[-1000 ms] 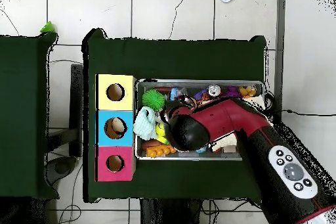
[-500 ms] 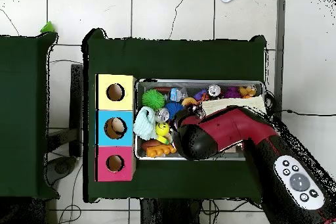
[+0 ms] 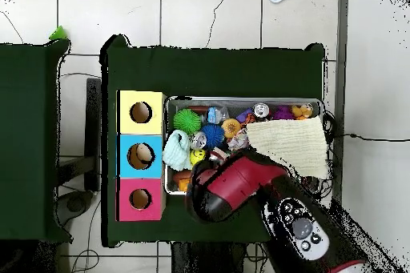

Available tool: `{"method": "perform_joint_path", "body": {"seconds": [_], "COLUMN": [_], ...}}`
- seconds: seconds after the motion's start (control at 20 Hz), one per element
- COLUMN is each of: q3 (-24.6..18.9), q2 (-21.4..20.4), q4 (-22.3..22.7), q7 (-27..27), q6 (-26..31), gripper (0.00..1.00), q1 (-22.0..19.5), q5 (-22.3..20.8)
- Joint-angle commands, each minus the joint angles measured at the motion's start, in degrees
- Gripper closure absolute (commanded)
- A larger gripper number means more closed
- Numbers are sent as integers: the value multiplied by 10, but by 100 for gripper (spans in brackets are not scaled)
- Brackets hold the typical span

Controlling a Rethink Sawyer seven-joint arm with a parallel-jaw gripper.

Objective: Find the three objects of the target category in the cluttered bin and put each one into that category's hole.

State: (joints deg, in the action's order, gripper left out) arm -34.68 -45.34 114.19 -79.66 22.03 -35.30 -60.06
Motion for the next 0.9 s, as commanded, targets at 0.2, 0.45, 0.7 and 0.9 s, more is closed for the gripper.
{"method": "perform_joint_path", "body": {"seconds": [0.2, 0.45, 0.7, 0.9], "q3": [165, 182, 171, 173], "q2": [45, 58, 56, 55], "q4": [4, -13, -12, -14], "q7": [-147, -106, -71, -71], "q6": [-82, -104, -99, -103], "gripper": [0, 0, 0, 0], "q1": [68, 71, 53, 59], "q5": [-72, -68, -46, -40]}}
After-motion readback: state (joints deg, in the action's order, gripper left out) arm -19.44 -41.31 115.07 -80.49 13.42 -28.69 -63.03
